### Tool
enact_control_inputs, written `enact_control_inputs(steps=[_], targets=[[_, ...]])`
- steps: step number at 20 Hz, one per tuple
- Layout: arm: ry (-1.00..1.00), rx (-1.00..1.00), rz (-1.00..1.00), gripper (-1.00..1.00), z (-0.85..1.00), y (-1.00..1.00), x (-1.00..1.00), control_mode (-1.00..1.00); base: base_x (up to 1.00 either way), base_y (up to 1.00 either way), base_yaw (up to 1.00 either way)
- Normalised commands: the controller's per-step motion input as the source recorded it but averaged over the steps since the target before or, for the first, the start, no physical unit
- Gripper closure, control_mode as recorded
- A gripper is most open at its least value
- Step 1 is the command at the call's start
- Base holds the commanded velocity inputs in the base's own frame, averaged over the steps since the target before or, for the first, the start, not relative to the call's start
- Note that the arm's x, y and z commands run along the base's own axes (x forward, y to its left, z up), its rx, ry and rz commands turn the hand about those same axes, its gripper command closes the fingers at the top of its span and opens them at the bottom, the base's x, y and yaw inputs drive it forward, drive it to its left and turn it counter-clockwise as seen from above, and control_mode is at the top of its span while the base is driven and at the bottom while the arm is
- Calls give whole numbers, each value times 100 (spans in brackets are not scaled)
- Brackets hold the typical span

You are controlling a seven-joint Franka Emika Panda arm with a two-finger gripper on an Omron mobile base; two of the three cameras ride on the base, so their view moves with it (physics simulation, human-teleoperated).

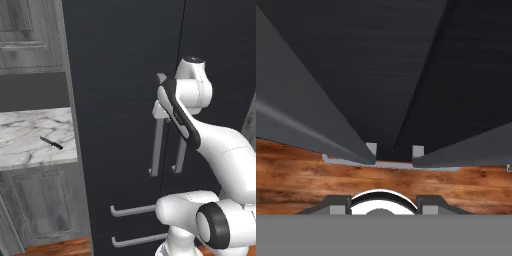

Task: Retrieve the butter from the fridge and place it on a plate on the dining table. Then retrieve the butter knife by the fridge and place it near the plate.

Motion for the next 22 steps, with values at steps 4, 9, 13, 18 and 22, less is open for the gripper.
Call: enact_control_inputs(steps=[4,9,13,18,22], targets=[[0,0,0,-100,0,0,-8,100,-23,-7,0],[0,0,0,-100,0,0,0,100,-60,-32,-4],[0,0,0,-100,0,0,0,100,-25,-34,-10],[0,0,0,-100,0,0,0,100,16,-2,0],[0,0,0,-100,0,0,0,100,68,-27,-9]])
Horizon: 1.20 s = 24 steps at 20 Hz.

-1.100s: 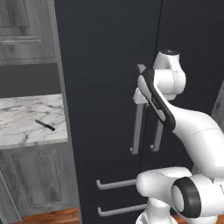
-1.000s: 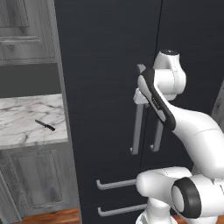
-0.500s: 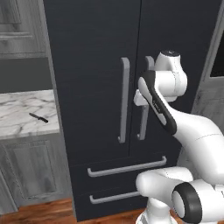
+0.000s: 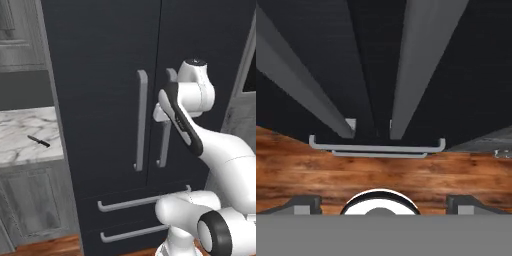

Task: Retrieve the butter from the fridge and place it on a plate on the dining table. Then retrieve the butter knife by the fridge and place it near the plate.

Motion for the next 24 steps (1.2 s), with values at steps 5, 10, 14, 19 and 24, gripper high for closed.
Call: enact_control_inputs(steps=[5,10,14,19,24], targets=[[0,0,0,-100,0,0,0,100,2,-11,-6],[0,0,0,-100,0,0,0,100,-97,28,0],[0,0,0,-100,0,0,0,100,-41,55,17],[0,0,0,-100,0,0,0,100,-55,9,1],[0,0,0,-100,0,0,0,100,-71,1,-10]])
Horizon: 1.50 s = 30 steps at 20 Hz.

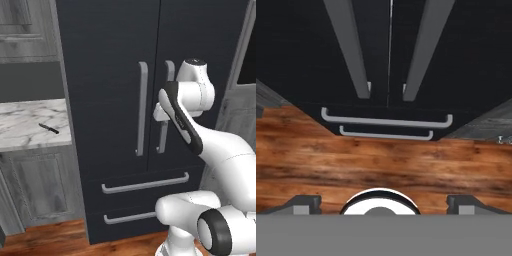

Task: Retrieve the butter from the fridge and place it on a plate on the dining table. Then retrieve the butter knife by the fridge and place it near the plate.

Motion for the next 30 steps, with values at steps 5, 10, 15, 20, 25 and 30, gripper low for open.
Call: enact_control_inputs(steps=[5,10,15,20,25,30], targets=[[0,0,0,-100,0,0,0,100,-41,0,-2],[0,0,0,-100,0,0,0,-100,0,0,0],[-17,-6,-2,-100,-6,-31,6,-100,0,0,0],[-20,7,-2,-100,-10,-20,40,-100,0,0,0],[-5,1,1,-100,-17,-16,40,-100,0,0,0],[-7,-2,0,-100,-2,-12,26,-100,0,0,0]])
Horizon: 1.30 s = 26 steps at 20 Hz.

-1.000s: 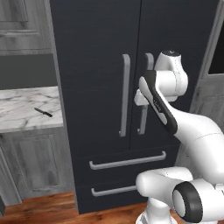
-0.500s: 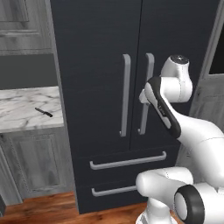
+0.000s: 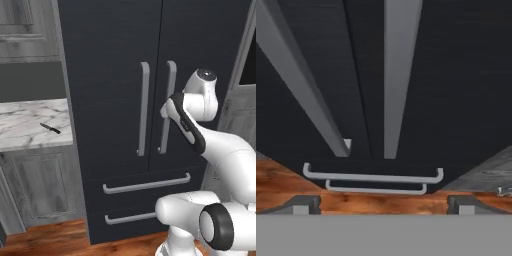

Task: Retrieve the butter from the fridge and place it on a plate on the dining table. Then retrieve the butter knife by the fridge and place it near the plate.

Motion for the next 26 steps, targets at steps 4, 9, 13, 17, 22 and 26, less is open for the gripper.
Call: enact_control_inputs(steps=[4,9,13,17,22,26], targets=[[-3,-1,0,-100,-1,-12,58,-100,0,0,0],[-12,-6,-1,-100,-9,0,51,-100,0,0,0],[-13,0,0,-100,-2,-10,43,-100,0,0,0],[-12,0,0,-100,-6,0,43,-100,0,0,0],[-2,0,4,-100,-3,-6,58,-100,0,0,0],[0,0,10,-100,-2,-12,59,-100,0,0,0]])
